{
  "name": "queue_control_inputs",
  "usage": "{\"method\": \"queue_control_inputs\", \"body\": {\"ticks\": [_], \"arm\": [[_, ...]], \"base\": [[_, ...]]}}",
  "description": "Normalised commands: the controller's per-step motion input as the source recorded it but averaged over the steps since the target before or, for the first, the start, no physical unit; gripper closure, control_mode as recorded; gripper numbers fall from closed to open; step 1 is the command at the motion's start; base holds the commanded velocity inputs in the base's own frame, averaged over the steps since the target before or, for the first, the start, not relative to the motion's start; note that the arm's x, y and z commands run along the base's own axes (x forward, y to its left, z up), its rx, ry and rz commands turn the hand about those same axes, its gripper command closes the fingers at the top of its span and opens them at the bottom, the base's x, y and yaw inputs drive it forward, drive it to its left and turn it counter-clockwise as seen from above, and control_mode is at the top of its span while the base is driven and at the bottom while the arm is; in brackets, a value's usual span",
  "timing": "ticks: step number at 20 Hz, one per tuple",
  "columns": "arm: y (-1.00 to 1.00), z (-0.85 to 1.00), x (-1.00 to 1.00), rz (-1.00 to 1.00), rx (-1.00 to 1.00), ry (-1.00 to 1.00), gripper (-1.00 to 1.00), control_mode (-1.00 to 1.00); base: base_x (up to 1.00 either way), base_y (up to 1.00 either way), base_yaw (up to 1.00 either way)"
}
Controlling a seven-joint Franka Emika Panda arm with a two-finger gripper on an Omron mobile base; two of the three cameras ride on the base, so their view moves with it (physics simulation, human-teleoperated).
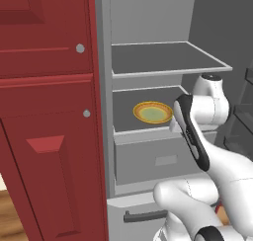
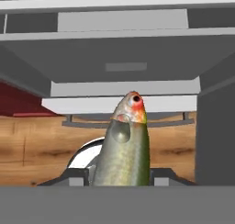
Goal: Retrieve the fish from the fridge and place it on the cutting board.
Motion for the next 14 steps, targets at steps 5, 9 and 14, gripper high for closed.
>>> {"method": "queue_control_inputs", "body": {"ticks": [5,9,14], "arm": [[0.12,0.55,-0.57,-0.03,0.00,0.16,1.00,-1.00],[0.03,0.35,-0.61,-0.02,0.00,0.08,1.00,-1.00],[0.09,0.11,-0.68,0.00,0.00,0.00,1.00,-1.00]], "base": [[0.00,0.00,0.00],[0.00,0.00,0.00],[0.00,0.00,0.00]]}}
